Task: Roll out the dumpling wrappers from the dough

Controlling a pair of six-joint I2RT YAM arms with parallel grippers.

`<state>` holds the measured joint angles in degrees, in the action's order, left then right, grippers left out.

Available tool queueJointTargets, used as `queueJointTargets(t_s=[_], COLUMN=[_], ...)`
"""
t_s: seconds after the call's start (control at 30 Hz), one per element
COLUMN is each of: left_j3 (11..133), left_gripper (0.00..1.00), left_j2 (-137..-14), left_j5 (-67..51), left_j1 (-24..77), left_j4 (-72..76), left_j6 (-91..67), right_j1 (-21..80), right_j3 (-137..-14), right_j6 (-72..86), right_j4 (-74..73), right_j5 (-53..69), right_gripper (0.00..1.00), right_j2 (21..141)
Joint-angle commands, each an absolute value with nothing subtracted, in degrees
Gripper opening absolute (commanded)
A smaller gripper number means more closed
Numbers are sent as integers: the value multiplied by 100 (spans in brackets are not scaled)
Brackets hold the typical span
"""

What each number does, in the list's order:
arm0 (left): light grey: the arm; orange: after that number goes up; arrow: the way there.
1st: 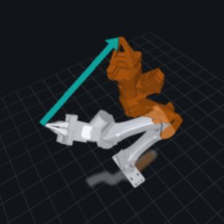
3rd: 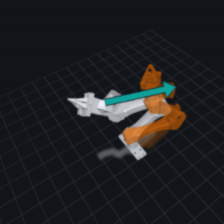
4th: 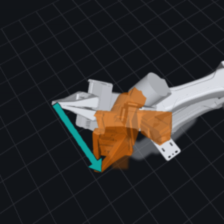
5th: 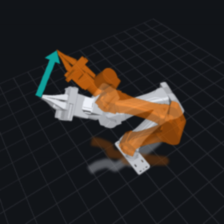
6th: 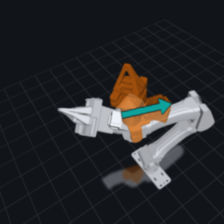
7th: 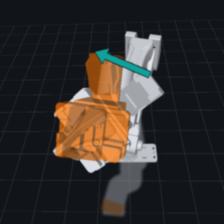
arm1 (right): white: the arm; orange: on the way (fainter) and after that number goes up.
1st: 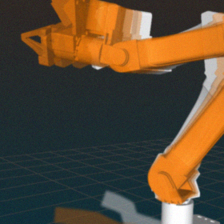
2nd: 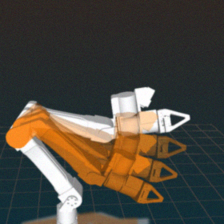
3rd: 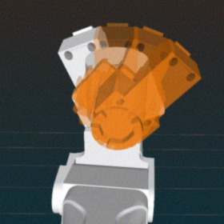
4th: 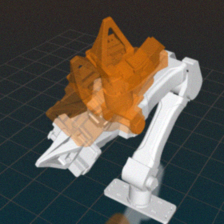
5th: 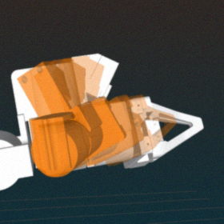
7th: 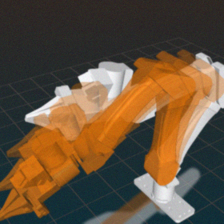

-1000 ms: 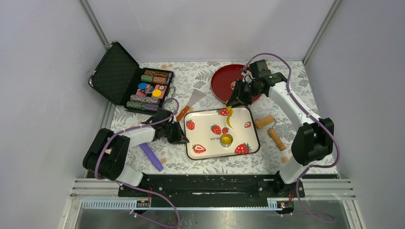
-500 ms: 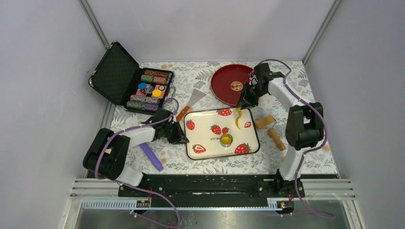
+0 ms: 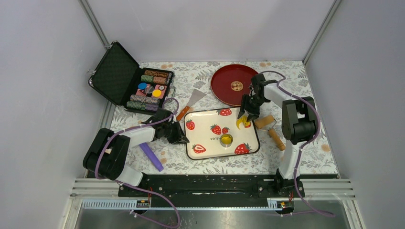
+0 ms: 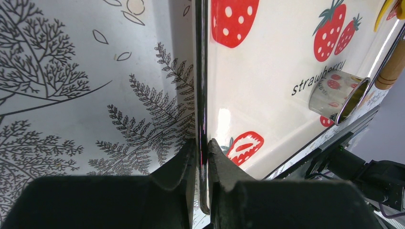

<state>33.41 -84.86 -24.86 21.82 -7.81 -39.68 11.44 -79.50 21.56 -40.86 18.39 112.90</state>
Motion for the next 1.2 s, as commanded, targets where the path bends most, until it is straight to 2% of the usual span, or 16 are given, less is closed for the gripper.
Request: queueJointTargets(t_s=[0.0,0.37,0.6,0.93,1.17], left_j3=[3102,3103,3102,3108,3103], left_gripper=[0,0,0,0,0], left_j2=[-8850,-8849,-8849,-8867,-8865], left_j5=[-1819,-1814,-1821,-1835,-1846], left_j1=[2221,2219,2221,2216,2223], left_j4=[-1344,-1345,-1335,-1345,-1332], left_j6=[-3613,-3604,-3604,-3586,-3586], right_j1=[1134,1287,1505,1538,1538], right_j3=[-7868,-7842,-7839,-8191,-9577], right_j6=[1942,1595,1435,1415,1484], right_j4=[-4242,-4665,-4763,-4769,-5143], right_j5=[1559,906,256,444,727], right_gripper=[59,84,93,97,95], right_j2=[11261,10857,10538,10199,11167])
